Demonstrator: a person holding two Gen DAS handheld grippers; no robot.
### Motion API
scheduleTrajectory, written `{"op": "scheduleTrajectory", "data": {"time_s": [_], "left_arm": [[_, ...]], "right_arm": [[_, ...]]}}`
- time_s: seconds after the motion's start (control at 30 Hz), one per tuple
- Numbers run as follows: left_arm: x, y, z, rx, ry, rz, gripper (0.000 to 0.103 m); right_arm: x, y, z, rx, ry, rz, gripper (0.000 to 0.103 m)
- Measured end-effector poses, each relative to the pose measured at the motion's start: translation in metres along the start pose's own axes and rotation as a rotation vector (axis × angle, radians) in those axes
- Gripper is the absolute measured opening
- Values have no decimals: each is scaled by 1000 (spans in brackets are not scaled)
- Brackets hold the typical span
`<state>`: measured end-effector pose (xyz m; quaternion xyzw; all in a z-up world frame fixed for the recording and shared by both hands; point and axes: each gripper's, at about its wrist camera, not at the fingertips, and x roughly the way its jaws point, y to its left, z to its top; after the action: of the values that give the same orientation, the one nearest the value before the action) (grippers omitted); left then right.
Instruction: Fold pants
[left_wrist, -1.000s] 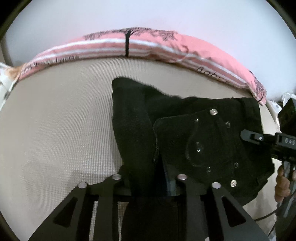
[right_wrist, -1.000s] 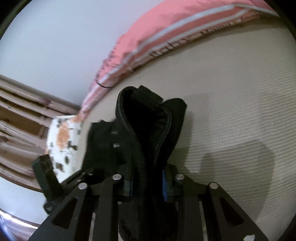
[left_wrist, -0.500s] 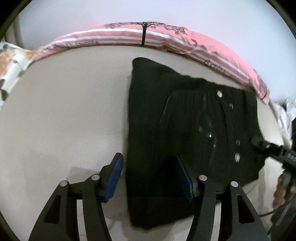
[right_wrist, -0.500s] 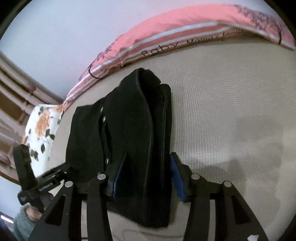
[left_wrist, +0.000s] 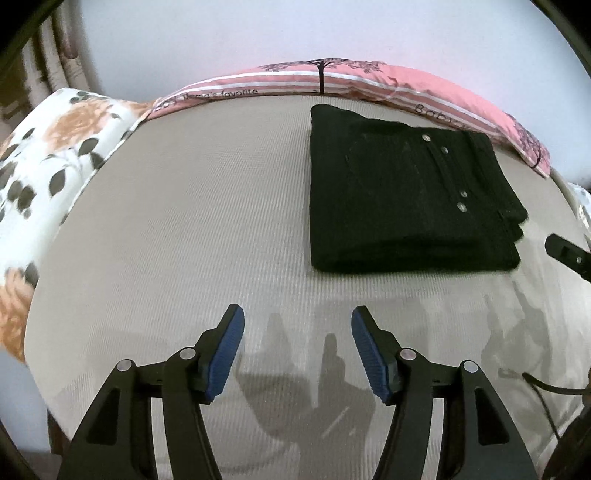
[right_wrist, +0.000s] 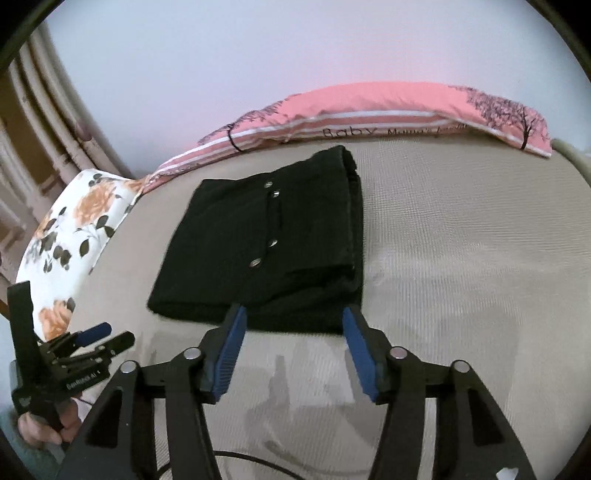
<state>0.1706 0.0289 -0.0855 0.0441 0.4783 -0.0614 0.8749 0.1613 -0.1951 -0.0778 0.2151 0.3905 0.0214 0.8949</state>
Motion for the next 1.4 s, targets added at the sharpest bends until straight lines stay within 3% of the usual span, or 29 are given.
{"op": "scheduleTrajectory", "data": {"time_s": [0.17, 0.4, 0.77, 1.4], "left_arm": [[-19, -7, -18, 15, -27, 19, 63], [-27, -13, -33, 8, -27, 16, 68], [-23, -23, -39, 23, -26, 27, 68], [-14, -25, -44, 39, -10, 45, 68]], "right_arm": [[-18, 16, -18, -16, -28, -37, 67], [-31, 29, -44, -76, -59, -116, 76], [-34, 41, -54, -115, -77, -139, 81], [-23, 38, -58, -112, -31, -155, 82]]}}
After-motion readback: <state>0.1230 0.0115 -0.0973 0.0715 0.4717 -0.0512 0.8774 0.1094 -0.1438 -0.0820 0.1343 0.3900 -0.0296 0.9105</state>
